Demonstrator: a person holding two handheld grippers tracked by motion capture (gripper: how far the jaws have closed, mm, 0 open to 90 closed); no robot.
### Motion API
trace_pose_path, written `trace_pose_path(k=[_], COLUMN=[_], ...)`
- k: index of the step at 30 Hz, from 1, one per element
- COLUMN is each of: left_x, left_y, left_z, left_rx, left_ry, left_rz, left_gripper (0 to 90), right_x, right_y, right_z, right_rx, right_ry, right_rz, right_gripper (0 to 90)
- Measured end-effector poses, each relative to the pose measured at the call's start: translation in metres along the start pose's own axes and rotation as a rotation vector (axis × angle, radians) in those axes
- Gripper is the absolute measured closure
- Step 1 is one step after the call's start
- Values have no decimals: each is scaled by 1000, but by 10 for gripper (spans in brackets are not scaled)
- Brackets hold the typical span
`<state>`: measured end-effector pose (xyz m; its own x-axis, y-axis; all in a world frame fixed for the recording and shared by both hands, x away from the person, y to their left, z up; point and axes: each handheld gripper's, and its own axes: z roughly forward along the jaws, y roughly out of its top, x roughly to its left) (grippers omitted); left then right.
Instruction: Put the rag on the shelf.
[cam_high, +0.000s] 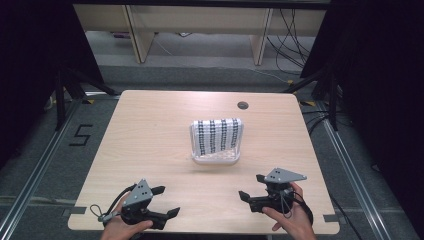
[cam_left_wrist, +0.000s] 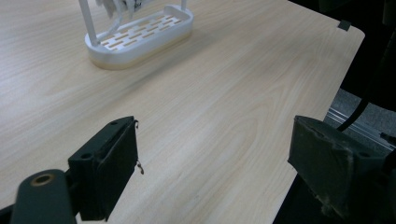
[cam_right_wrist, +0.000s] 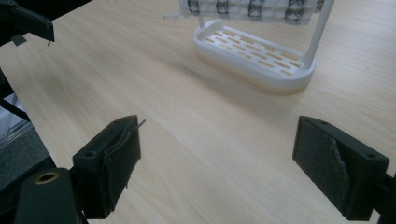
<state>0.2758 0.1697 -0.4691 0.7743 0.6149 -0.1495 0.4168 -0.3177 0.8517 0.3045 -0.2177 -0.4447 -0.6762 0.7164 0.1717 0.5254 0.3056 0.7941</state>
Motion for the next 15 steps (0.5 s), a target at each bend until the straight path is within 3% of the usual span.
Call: trace_pose_path(k=[6,7,8,12,14,15], left_x=[0,0,0,-2,-4,-6], left_y=[-12,-15,-17,-22,-26,-29], left_z=[1,1,-1,0,2,2], left_rx=[-2,7,28,31,40,68], left_ry=[15,9,7,12,22,66], left_rz=[-18,-28,-14,-11,10,54], left_gripper=[149,149,149,149,149,149], right_x=[0,3,0,1,1,4], right_y=[-10,-14,-17,-24,-28,-33], right_z=[2,2,3,6,6,8], right_rx=[20,38,32,47,62,85], right_ry=[-1,-25,-37,-30,-26,-20], right_rz=[0,11,-34,-37,-33,-16], right_gripper=[162,162,163,163,163,164])
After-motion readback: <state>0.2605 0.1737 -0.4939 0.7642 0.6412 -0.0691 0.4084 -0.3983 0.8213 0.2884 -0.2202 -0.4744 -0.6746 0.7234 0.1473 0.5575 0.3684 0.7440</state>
